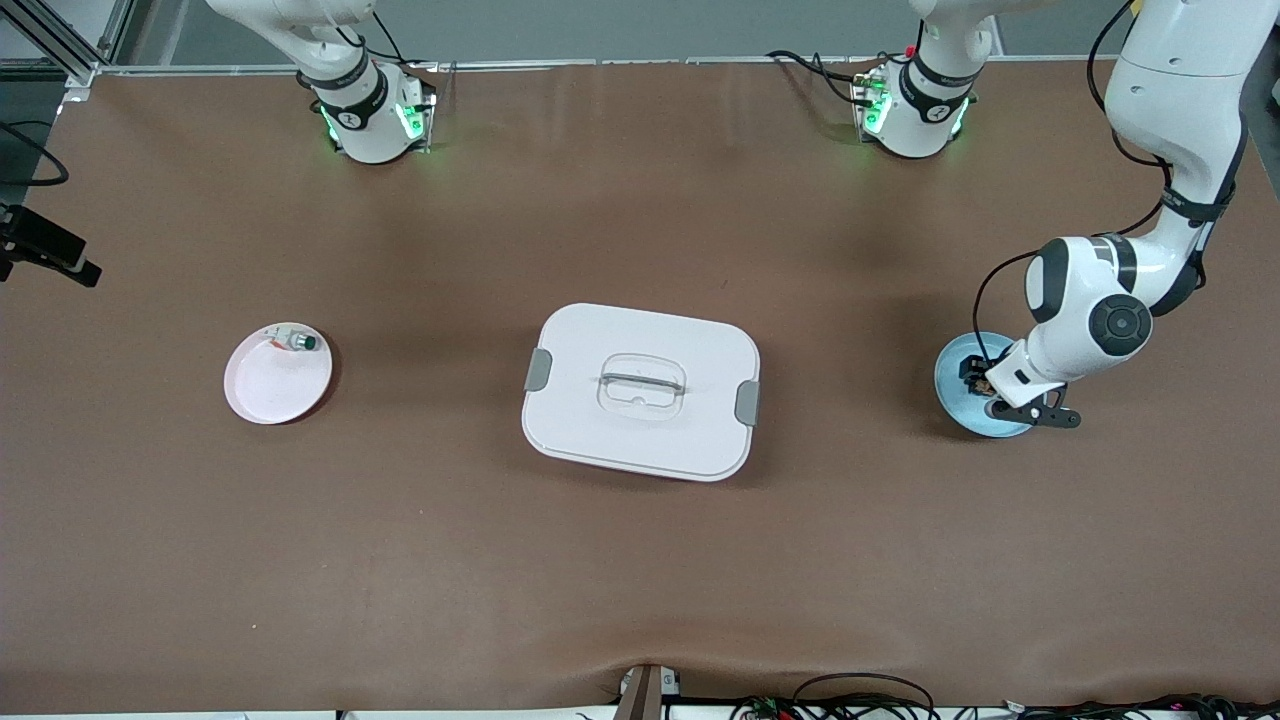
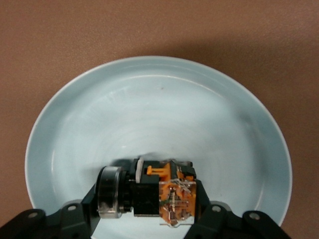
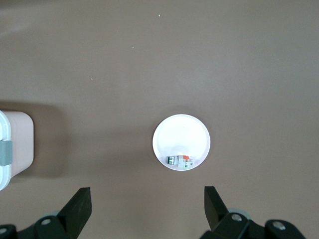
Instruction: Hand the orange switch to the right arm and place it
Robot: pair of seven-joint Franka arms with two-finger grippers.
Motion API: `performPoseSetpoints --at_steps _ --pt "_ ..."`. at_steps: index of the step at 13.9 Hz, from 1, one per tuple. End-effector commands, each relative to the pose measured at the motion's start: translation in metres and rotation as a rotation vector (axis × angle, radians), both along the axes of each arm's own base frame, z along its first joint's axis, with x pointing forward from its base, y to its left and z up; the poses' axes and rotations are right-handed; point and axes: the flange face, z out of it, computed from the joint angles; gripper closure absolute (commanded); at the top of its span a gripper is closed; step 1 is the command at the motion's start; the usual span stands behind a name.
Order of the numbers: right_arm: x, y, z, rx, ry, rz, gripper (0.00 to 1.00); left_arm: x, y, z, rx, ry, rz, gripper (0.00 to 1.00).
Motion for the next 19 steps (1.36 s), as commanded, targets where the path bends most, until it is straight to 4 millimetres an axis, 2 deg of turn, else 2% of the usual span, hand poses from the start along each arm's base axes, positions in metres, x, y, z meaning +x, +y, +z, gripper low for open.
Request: performPoseSetpoints --at_steps 1,5,9,12,14,17,19 --pt "-0.007 -0.003 0.003 0.004 0.000 0.042 0.00 0.001 0.002 0.008 0.011 -0.008 -0.006 0.62" --pt "-0.008 -0.003 0.001 0.005 0.015 0.055 0.00 0.002 0.003 0.011 0.012 -0.013 -0.004 0.62" --pt "-0.008 -0.003 0.002 0.007 0.013 0.055 0.00 0.003 0.005 0.051 0.025 0.006 0.004 0.62" --pt "-0.008 -0.004 0.002 0.007 0.011 0.053 0.00 0.003 0.010 0.100 0.048 0.036 0.021 0.62" --pt "-0.007 -0.004 0.002 0.009 0.005 0.053 0.00 0.010 0.013 0.130 0.064 0.103 0.033 0.62" --pt "-0.005 -0.005 0.002 0.010 0.000 0.041 0.00 0.023 0.002 0.182 0.036 0.166 0.066 0.62" --pt "-0.002 -0.009 -0.006 0.014 0.023 0.032 0.00 0.027 -0.003 0.220 -0.008 0.197 0.107 0.62"
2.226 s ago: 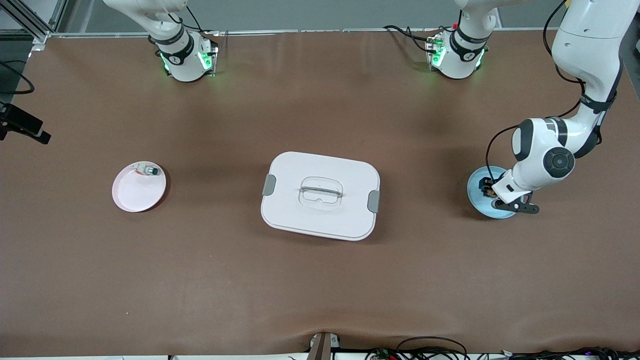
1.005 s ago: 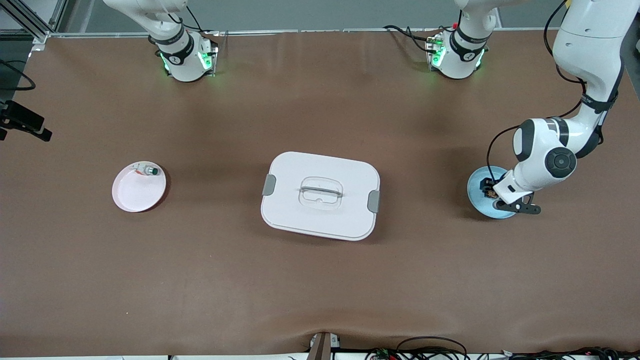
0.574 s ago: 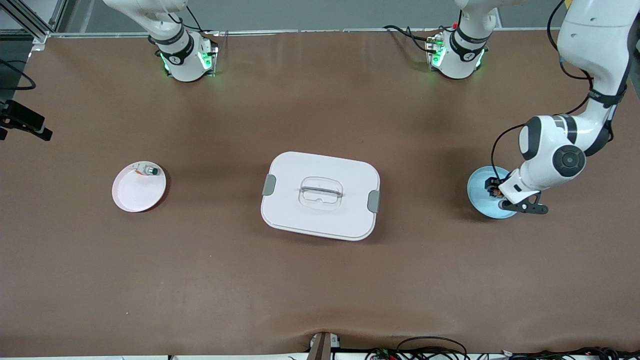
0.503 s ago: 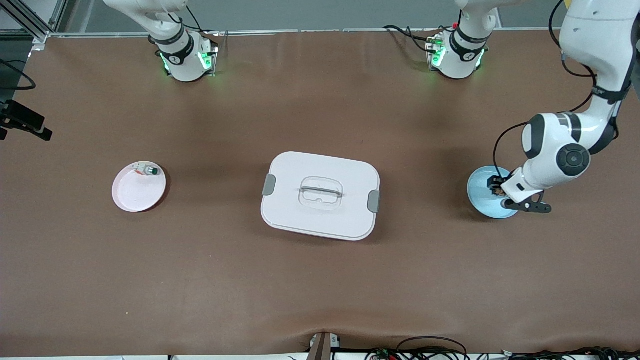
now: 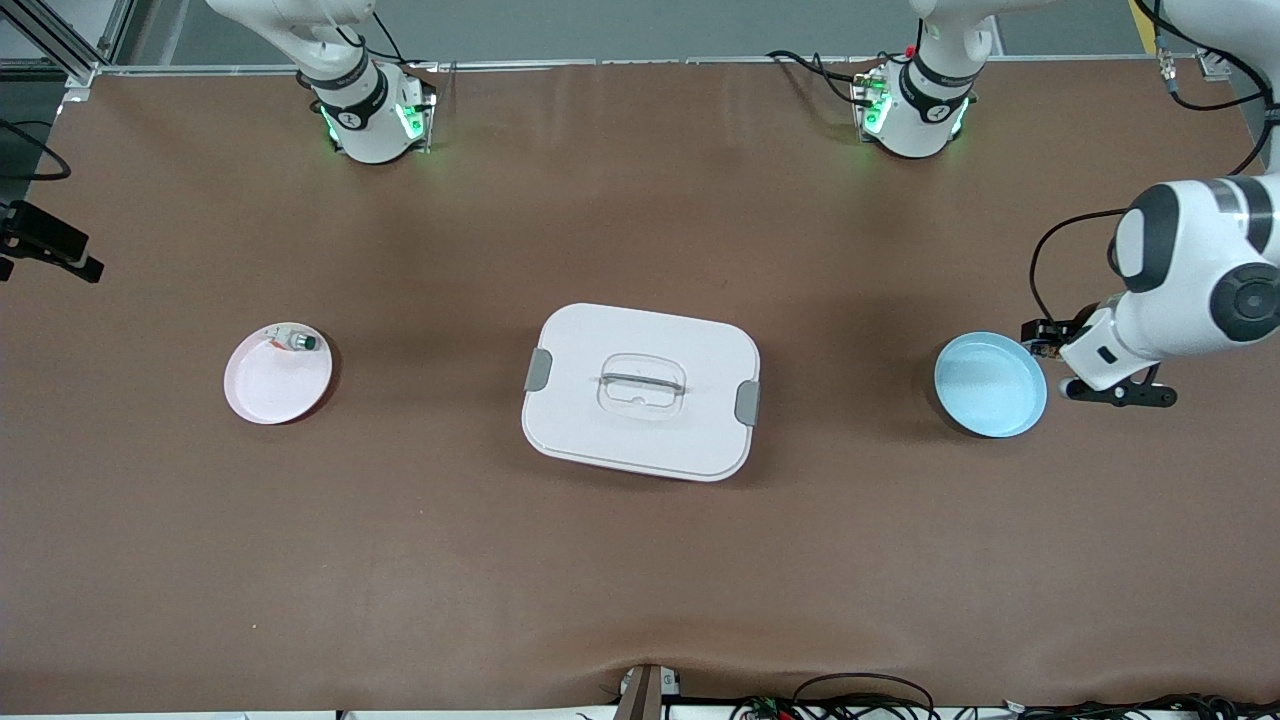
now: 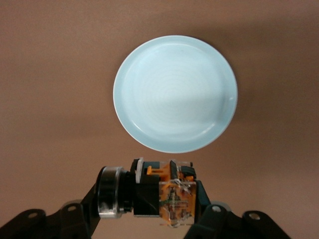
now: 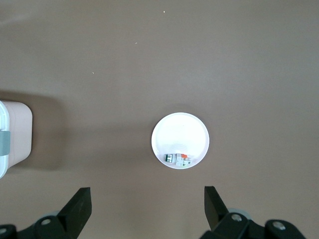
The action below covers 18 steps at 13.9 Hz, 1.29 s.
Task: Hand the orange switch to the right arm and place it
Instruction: 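Lift the switch with the left gripper and carry it toward the box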
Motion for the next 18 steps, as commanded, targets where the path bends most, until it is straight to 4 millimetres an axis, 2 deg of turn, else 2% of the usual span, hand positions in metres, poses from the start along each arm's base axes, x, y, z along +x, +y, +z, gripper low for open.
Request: performPoseSetpoints --at_steps 1,5,6,7,11,12,13,18 --pt "-0.001 -0.009 -0.005 0.014 0.012 -0.011 0.00 0.007 -0.008 0.056 -0.045 0.038 0.038 0.62" --pt "0.004 -0.008 -0.008 0.006 0.008 -0.009 0.00 0.007 -0.031 0.125 -0.042 0.085 0.074 0.62" --pt "0.011 -0.008 -0.021 0.007 0.028 -0.006 0.00 0.006 -0.035 0.146 -0.083 0.087 0.088 0.62" --pt "0.012 -0.008 -0.022 0.006 0.029 0.001 0.00 0.003 -0.039 0.165 -0.115 0.086 0.115 0.62" --pt "0.024 -0.013 -0.030 -0.004 0.001 -0.002 0.00 -0.018 -0.070 0.214 -0.196 0.050 0.196 0.62" --pt "0.039 -0.011 -0.054 -0.014 0.022 0.003 0.00 -0.023 -0.077 0.223 -0.218 0.046 0.228 0.62" --pt "0.047 -0.015 -0.070 -0.023 0.049 0.004 0.00 -0.029 -0.088 0.232 -0.239 0.049 0.259 0.62" --pt "0.054 -0.018 -0.088 -0.050 0.079 0.006 0.00 -0.050 -0.169 0.277 -0.303 0.063 0.436 0.62"
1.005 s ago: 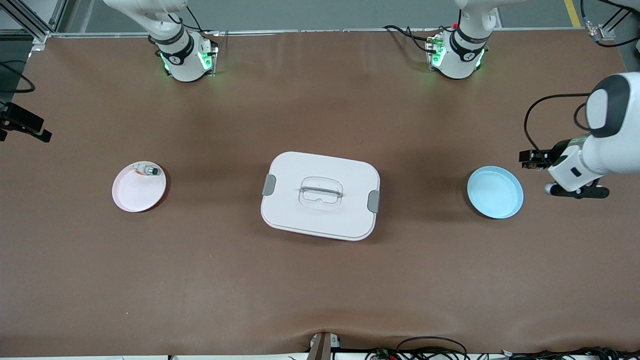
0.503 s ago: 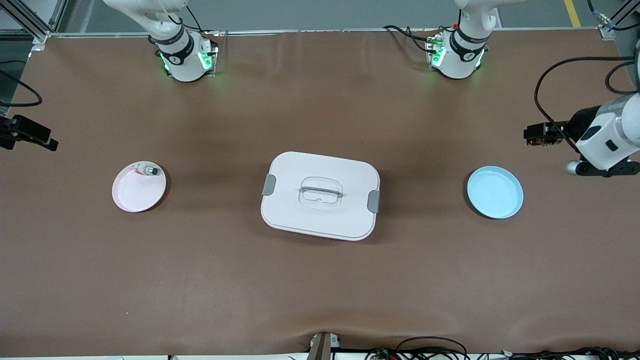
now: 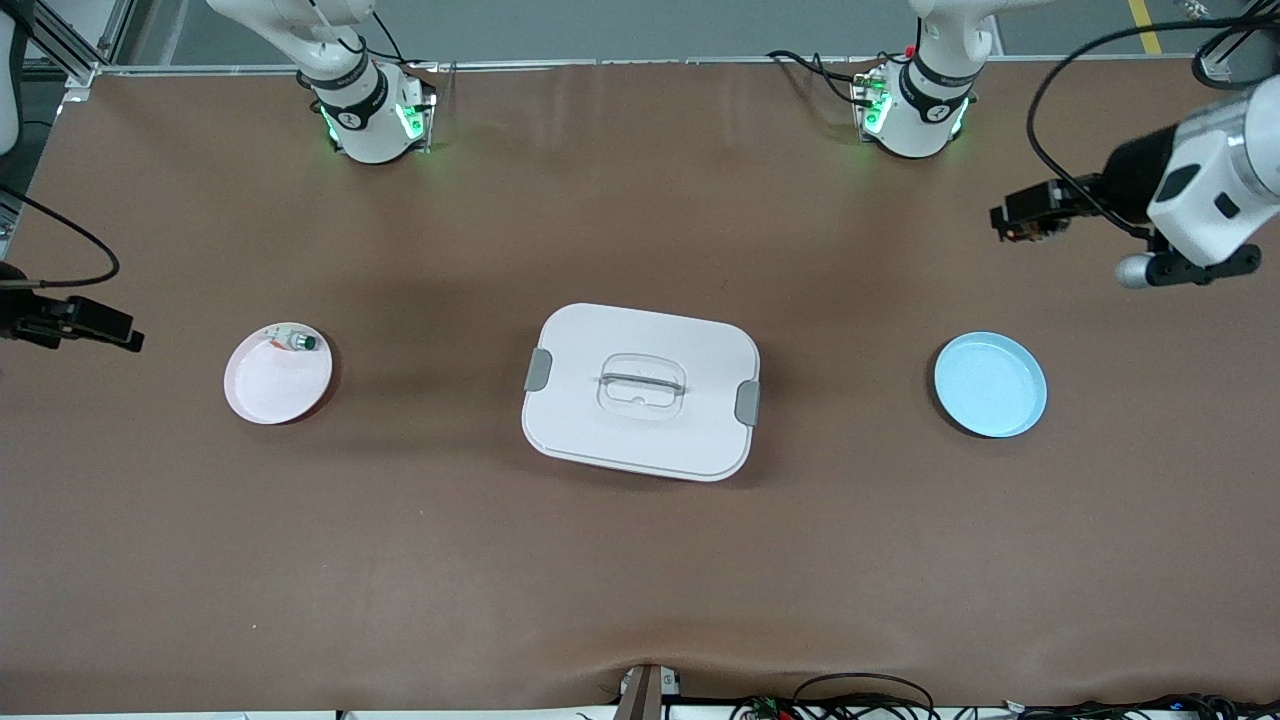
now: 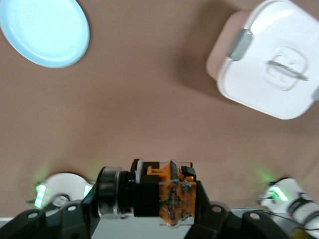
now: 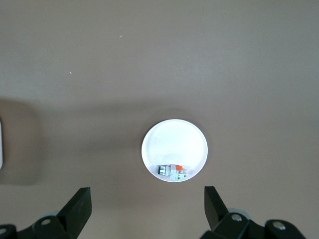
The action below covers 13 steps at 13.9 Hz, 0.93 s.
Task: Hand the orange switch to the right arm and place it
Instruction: 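Lift the switch with the left gripper and carry it toward the box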
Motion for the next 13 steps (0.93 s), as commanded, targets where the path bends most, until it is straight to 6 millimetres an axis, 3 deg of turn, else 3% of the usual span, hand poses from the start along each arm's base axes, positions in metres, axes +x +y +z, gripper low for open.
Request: performPoseSetpoints --at_steps 1,6,13 --pt "0.000 -0.003 0.000 -0.031 0.013 0.010 0.00 -0.012 -0.045 0.022 -0.003 0.033 0.083 0.62" --pt "-0.001 0.012 -0.003 0.075 0.019 -0.006 0.00 -0.024 -0.118 0.029 0.012 0.070 0.273 0.61" --pt "-0.029 0.046 0.059 0.398 -0.014 -0.225 0.00 -0.034 -0.200 0.047 -0.094 0.097 0.567 0.63"
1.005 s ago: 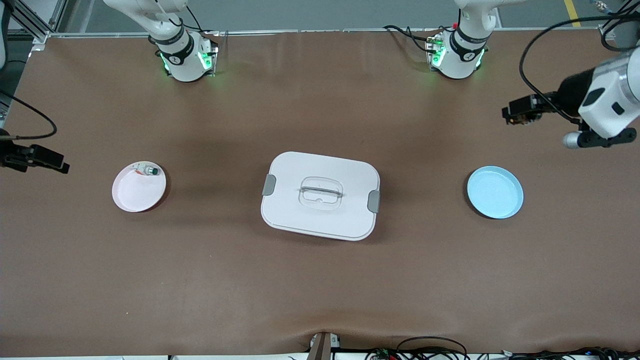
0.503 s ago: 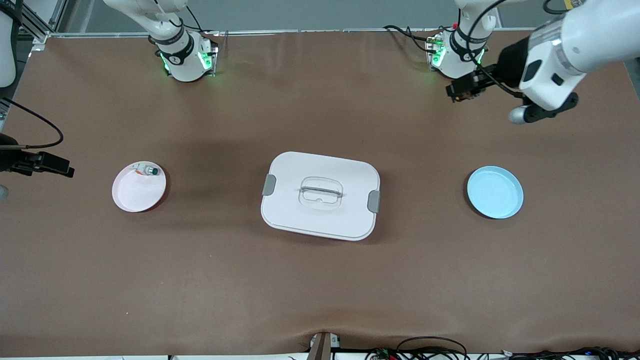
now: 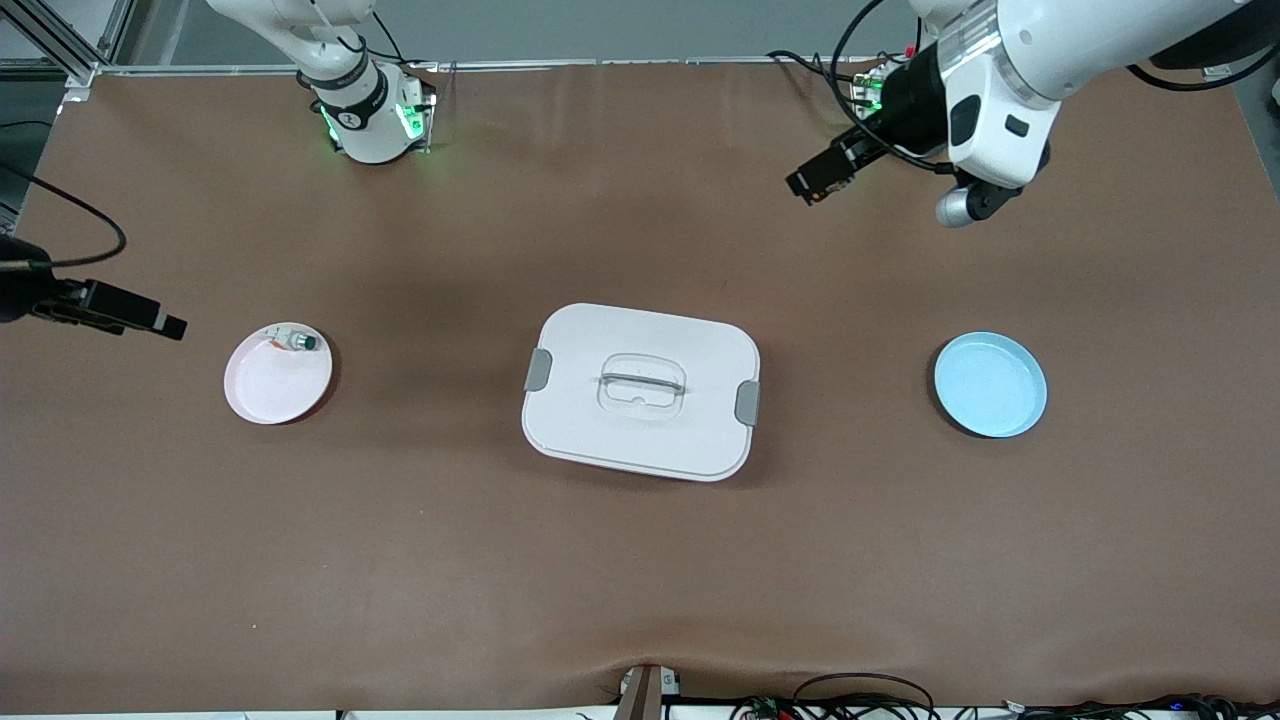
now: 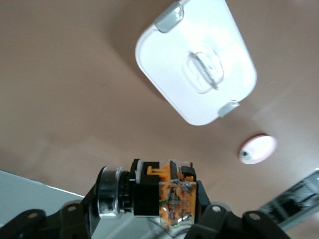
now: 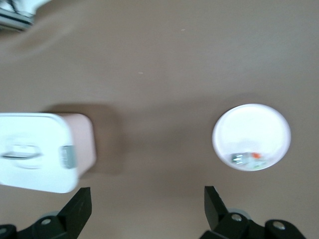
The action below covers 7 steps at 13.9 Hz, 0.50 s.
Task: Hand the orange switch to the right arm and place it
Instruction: 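Lift the switch with the left gripper and carry it toward the box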
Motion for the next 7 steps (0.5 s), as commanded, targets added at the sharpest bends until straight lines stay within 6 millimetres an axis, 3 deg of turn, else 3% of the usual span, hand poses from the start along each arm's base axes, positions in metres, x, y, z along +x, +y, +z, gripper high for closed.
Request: performPoseSetpoints --at_steps 1,5,7 --pt "-0.015 0.011 0.023 0.111 -0.004 -0.049 0.00 -0.001 -0.027 0.005 -0.051 0.016 0.092 0.63" --pt "-0.039 0.028 0.036 0.253 -0.060 -0.071 0.00 -0.007 -0.077 -0.003 -0.099 0.066 0.277 0.63" --pt "-0.052 0.059 0.046 0.287 -0.104 -0.042 0.00 -0.010 -0.100 -0.014 -0.118 0.102 0.352 0.63"
